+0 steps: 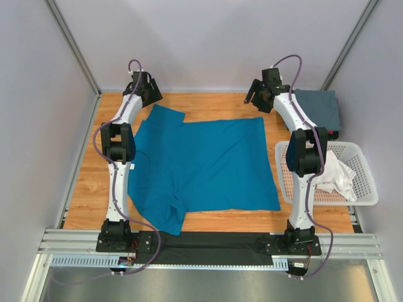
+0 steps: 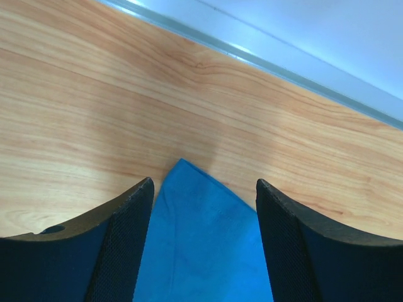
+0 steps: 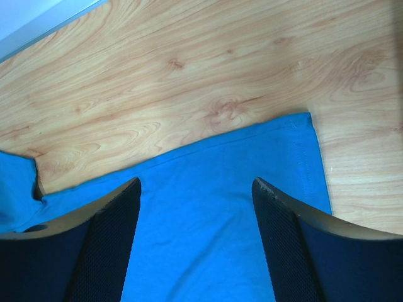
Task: Fold and stack the t-shirts
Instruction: Flatten the tshirt out
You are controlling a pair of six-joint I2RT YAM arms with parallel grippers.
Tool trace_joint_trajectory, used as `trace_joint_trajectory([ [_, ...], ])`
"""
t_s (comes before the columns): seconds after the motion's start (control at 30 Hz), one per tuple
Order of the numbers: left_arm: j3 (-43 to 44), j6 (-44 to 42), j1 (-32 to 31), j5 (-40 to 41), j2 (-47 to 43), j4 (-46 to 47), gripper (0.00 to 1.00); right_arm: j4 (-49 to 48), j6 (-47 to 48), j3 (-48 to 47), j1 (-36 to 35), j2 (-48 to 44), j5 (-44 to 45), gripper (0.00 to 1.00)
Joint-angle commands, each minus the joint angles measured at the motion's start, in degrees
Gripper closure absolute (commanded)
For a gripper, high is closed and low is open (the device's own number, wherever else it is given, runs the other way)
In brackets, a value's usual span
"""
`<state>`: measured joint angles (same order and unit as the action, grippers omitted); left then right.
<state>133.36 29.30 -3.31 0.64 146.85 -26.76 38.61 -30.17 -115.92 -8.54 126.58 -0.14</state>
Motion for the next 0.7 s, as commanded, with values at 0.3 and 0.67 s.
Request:
trace_joint_trajectory([
  [0.3, 3.75, 6.03, -0.12, -2.66, 3.8, -1.89, 0.33, 0.41, -0.76, -2.47, 0.8, -0.28, -1.26, 0.28],
  [0.67, -9.16, 2.19, -1.78, 5.58, -6.39, -8.21, 0.39, 0.76, -0.76, 4.02, 0.8, -2.48, -0.3, 0.29],
])
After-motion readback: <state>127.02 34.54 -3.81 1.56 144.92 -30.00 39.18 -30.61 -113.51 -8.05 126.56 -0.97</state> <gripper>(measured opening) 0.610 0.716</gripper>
